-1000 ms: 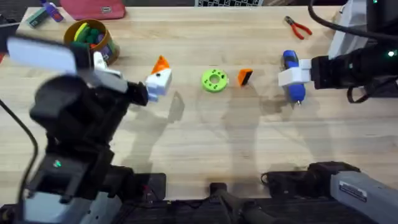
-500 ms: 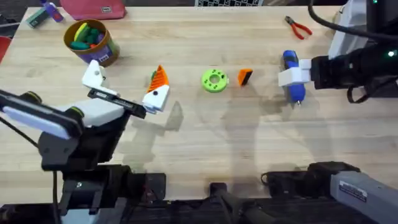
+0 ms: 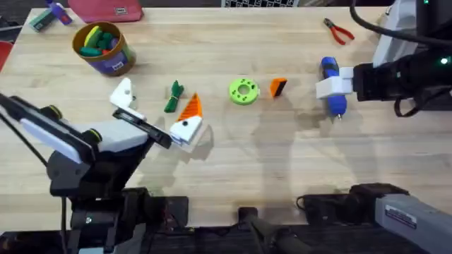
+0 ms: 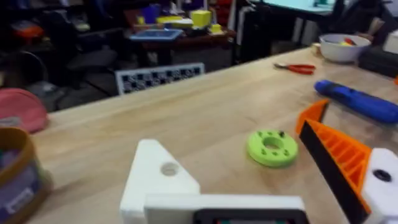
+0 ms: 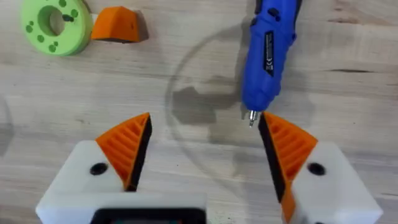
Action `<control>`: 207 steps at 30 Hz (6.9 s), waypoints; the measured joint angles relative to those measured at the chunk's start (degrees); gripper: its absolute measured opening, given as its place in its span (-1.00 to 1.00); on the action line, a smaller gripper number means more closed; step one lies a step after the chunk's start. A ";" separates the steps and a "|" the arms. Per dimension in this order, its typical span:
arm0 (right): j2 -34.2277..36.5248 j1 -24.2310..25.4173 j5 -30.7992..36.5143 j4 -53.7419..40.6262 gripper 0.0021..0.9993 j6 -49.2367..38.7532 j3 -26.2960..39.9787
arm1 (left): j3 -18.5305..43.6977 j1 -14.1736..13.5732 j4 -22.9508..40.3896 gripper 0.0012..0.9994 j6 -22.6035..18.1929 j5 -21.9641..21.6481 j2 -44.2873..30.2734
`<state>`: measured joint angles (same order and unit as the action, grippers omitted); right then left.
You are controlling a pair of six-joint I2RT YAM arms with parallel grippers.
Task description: Pick up the gripper from the table and insert it into the empty holder that is missing its gripper. Then pick up a screw, insert it into the mounting hole, and use the screwdriver to tighten it. Finally, clean up the table by picking up the vegetable and placing it into the bucket.
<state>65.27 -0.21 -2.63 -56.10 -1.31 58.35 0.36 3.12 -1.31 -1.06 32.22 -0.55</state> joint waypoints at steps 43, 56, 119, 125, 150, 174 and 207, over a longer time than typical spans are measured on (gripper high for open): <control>0.00 0.00 0.00 -0.04 0.99 -0.01 0.00 | 0.11 -3.33 6.26 0.97 1.14 21.94 0.26; 0.01 0.00 -0.01 -0.03 0.99 -0.01 0.00 | 0.12 -3.33 6.25 0.97 1.14 22.03 0.26; 31.11 -17.49 3.48 -5.18 0.99 9.47 24.33 | 0.11 -3.33 6.27 0.97 1.14 22.04 0.25; 36.06 -17.53 3.48 -3.78 0.99 9.93 24.33 | 0.11 -3.33 6.27 0.97 1.15 22.04 0.26; 39.48 -20.20 3.52 -0.85 0.39 13.32 24.35 | 0.13 -3.33 6.27 0.97 1.14 22.04 0.24; 39.59 -20.20 3.91 -0.81 -0.97 13.34 24.44 | 0.13 -3.33 6.27 0.97 1.16 22.04 0.24; 9.53 -26.76 0.38 12.67 -0.98 26.92 25.63 | 0.13 -3.33 6.27 0.97 1.15 22.04 0.26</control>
<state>74.80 -26.97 -2.26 -43.43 25.61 83.98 0.49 -0.21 4.95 0.09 54.26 -0.30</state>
